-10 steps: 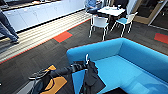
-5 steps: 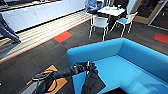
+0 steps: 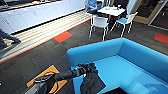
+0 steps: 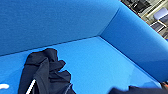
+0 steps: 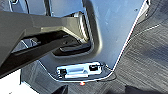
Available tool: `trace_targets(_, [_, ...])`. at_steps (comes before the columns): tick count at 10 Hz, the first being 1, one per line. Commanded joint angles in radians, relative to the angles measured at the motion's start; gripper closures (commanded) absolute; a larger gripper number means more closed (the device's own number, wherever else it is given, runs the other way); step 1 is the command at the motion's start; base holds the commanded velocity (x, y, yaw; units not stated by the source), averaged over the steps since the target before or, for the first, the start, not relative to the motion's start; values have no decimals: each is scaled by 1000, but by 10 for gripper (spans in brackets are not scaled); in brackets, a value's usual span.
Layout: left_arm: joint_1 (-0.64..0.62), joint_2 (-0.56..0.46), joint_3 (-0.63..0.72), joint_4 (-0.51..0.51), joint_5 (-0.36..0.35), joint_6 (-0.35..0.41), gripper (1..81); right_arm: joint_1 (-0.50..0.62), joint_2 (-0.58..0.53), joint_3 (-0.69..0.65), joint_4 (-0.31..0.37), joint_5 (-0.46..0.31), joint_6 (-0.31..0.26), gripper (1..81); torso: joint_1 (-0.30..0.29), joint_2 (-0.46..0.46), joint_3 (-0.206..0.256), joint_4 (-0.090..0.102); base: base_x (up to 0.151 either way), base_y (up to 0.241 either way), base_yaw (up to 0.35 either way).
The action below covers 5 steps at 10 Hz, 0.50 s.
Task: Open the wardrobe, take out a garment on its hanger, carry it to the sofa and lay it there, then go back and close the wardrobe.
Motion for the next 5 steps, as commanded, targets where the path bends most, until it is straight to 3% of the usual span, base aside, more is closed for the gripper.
trace_targets(1, [-127,-5,30,28,16,3,10,-8,16,10,-5,-77,-7,10,0,0,0,0,0,0,0])
trace_targets(5, [-21,-110,79,34,14,3,10,-10,16,10,-5,-77,-7,10,0,0,0,0,0,0,0])
